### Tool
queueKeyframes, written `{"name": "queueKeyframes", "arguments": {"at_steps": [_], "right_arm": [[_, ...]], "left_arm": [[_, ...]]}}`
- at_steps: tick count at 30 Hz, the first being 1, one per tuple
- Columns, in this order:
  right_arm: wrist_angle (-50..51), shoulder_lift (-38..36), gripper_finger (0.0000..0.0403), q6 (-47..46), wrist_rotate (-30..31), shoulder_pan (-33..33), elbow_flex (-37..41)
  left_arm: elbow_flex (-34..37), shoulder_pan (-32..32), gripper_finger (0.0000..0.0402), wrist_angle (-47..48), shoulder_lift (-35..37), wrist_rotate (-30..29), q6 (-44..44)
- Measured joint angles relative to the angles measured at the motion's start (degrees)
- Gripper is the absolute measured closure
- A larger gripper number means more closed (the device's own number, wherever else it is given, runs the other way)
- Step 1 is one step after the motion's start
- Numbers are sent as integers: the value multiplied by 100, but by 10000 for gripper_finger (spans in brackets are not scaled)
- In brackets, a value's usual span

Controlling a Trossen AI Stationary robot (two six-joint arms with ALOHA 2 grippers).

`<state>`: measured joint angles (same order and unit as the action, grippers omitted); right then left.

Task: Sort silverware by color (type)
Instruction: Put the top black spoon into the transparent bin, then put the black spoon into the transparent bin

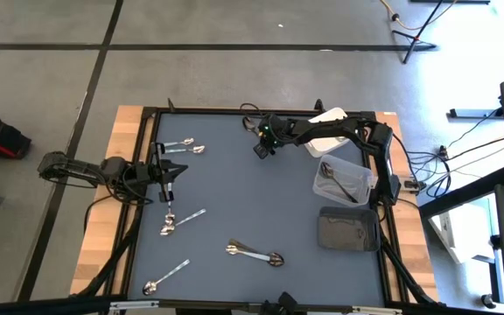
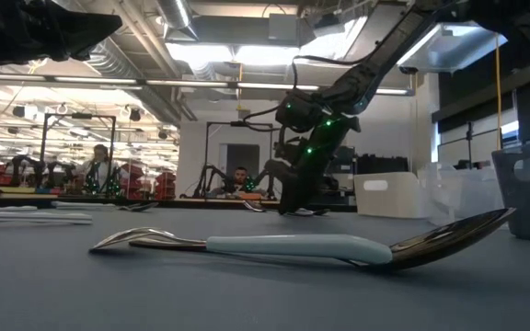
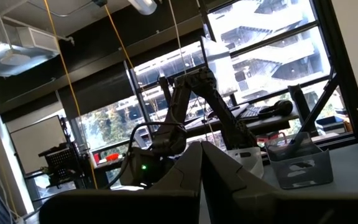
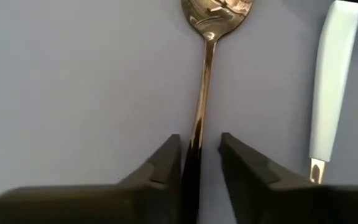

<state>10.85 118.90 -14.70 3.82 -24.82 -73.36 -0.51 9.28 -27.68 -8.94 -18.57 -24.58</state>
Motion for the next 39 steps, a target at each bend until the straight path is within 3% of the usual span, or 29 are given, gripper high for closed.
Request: {"name": "queueKeyframes", "arguments": {"at_steps": [5,8,18,23,29,39], "right_arm": [[28,216,379,7,-114,1,-15],[34,239,397,154,-80,11,-13],[-53,167,400,326,80,84,11],[50,-128,400,497,402,297,42],[297,-751,401,607,376,624,31],[1210,-1474,402,574,804,1273,24]], "left_arm": [[0,0,399,0,1,0,0],[0,0,399,0,1,0,0],[0,0,399,2,1,-2,0],[0,0,399,2,-1,-2,0],[0,0,399,2,0,-1,4],[0,0,399,2,-1,7,17]]}}
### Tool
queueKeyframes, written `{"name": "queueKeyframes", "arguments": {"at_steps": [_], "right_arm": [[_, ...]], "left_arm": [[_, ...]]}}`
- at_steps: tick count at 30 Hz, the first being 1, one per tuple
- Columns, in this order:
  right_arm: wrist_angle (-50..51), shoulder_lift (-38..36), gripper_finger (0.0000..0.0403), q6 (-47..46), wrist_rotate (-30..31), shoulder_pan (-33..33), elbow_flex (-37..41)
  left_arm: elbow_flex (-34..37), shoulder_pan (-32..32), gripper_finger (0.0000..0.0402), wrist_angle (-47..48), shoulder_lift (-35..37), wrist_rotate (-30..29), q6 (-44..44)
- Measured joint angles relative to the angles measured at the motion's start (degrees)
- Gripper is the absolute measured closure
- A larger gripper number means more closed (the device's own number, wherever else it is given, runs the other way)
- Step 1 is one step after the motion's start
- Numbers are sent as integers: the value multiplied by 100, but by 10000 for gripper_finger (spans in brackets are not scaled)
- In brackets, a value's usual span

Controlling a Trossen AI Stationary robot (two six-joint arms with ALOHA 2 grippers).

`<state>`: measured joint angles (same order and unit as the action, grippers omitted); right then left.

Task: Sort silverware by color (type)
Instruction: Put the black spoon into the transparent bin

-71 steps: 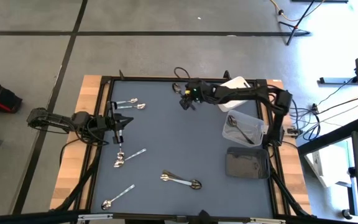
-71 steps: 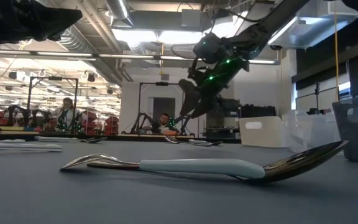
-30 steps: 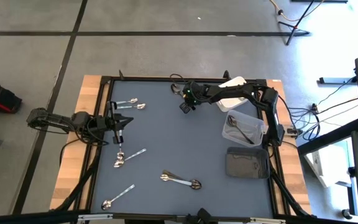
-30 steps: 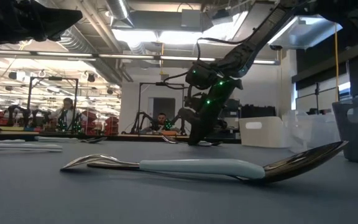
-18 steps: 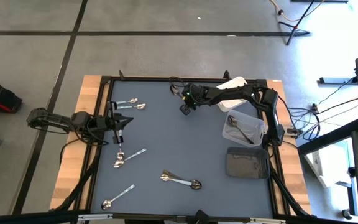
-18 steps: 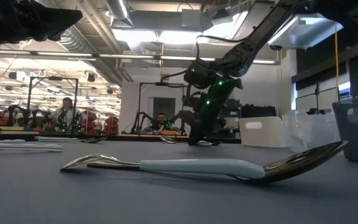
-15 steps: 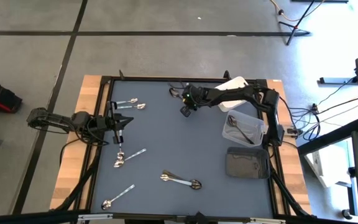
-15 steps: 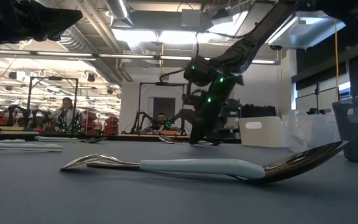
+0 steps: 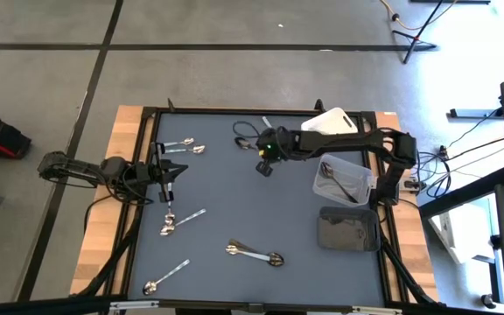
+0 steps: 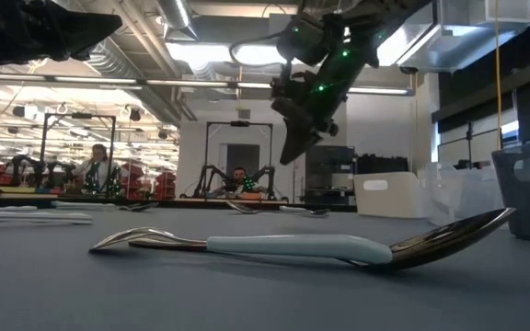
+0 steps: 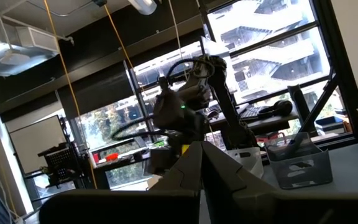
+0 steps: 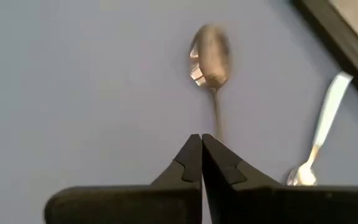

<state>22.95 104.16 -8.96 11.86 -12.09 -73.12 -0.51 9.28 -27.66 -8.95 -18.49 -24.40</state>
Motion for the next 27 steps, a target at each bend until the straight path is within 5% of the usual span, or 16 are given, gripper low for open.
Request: {"name": "queueKeyframes", "arguments": {"at_steps": [6,16,27], "right_arm": [[-231,260,383,-95,-39,125,-4],[-1199,1004,283,146,-250,-535,0],[-1280,1425,276,293,-716,-867,-7]], "left_arm": [[0,0,399,0,1,3,-7],[0,0,399,0,0,-3,-15],[0,0,399,2,0,-5,-15]]}}
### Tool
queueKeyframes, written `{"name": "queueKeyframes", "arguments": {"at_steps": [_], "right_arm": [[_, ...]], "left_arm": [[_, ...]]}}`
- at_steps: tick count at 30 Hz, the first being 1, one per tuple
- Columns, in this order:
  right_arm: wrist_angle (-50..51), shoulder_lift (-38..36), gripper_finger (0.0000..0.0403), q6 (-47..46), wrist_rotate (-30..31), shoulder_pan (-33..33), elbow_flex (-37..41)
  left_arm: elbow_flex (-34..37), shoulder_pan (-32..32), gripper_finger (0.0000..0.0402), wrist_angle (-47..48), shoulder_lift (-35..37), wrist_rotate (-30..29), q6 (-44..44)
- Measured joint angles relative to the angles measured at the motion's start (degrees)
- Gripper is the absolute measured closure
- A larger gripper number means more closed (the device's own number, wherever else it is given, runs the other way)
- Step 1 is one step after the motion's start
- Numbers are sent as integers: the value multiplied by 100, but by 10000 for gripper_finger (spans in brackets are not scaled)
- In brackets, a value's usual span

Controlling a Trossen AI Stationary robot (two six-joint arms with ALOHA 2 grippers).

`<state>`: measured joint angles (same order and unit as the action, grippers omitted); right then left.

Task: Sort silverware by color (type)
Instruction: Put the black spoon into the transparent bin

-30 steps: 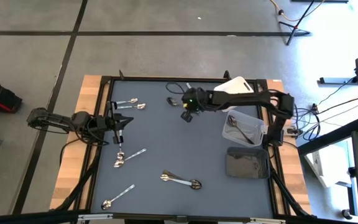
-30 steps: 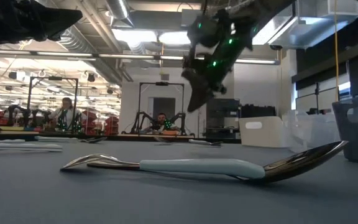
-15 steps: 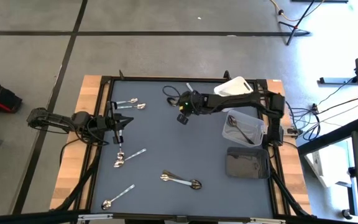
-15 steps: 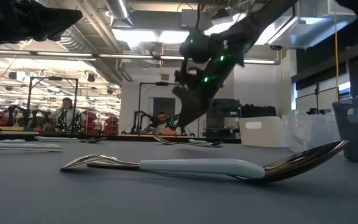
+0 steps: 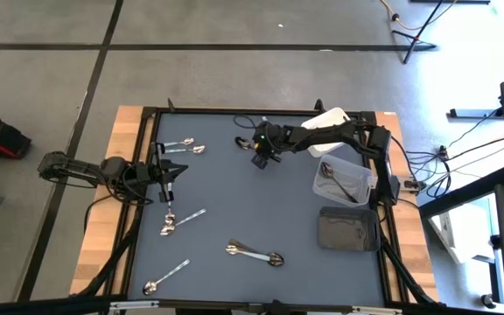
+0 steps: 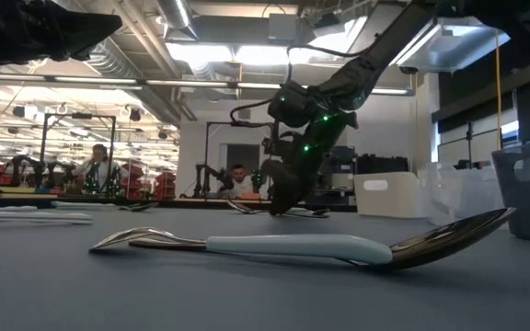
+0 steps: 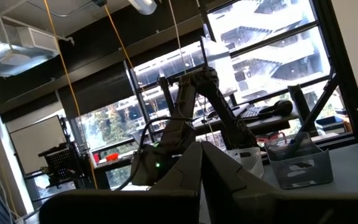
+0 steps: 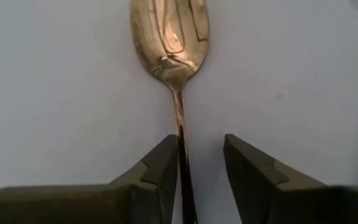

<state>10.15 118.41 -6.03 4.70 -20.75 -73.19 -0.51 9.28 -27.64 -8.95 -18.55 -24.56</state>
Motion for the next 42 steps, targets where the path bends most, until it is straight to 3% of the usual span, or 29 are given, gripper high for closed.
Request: {"name": "queueKeyframes", "arguments": {"at_steps": [5,14,22,42], "right_arm": [[-22,101,287,53,-129,2,-16],[-27,218,395,91,-287,-27,-22],[31,22,392,487,-82,211,-3],[2357,-2909,401,6,89,1401,285]], "left_arm": [[0,0,399,4,1,-2,-2],[0,0,399,6,0,-2,-2],[0,0,399,7,1,4,5],[-2,2,399,-145,0,303,210]]}}
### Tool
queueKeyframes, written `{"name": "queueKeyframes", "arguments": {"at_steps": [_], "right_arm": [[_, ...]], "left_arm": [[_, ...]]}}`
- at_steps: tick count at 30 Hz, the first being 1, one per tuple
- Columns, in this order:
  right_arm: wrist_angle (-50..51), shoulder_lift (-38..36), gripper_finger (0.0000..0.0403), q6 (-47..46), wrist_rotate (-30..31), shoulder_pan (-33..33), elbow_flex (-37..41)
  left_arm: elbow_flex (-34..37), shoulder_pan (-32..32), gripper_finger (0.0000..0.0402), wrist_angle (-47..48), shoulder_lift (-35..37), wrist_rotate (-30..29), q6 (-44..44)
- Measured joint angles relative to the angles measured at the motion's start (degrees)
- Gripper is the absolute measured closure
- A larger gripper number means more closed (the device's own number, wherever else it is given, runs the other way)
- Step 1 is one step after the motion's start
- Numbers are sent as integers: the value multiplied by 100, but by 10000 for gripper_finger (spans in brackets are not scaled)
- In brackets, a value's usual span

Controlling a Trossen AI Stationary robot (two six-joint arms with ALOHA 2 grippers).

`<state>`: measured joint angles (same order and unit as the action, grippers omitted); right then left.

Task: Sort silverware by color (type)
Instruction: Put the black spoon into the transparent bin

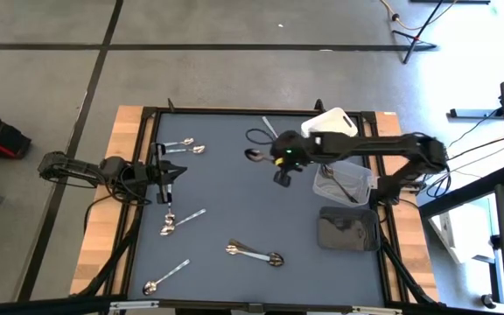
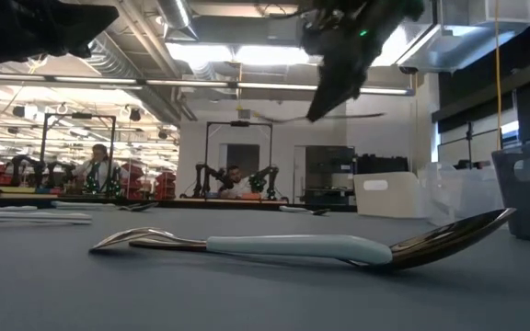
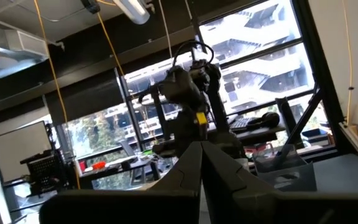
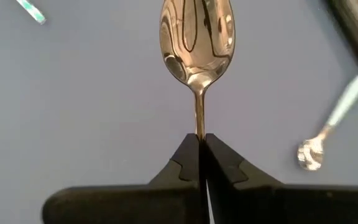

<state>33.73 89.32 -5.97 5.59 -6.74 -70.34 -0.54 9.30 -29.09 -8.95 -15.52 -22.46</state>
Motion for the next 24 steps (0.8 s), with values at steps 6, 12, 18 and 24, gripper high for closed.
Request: {"name": "queueKeyframes", "arguments": {"at_steps": [6,12,18,24], "right_arm": [[336,-1004,402,-508,195,177,728],[767,-2177,402,-1048,478,232,1541],[1451,-3387,402,-1713,572,231,2264],[2111,-4427,402,-2501,544,227,2915]], "left_arm": [[0,0,399,-4,2,3,0],[0,-2,399,-11,1,3,0],[0,-2,399,-6,2,3,0],[0,-2,399,-5,1,2,0]]}}
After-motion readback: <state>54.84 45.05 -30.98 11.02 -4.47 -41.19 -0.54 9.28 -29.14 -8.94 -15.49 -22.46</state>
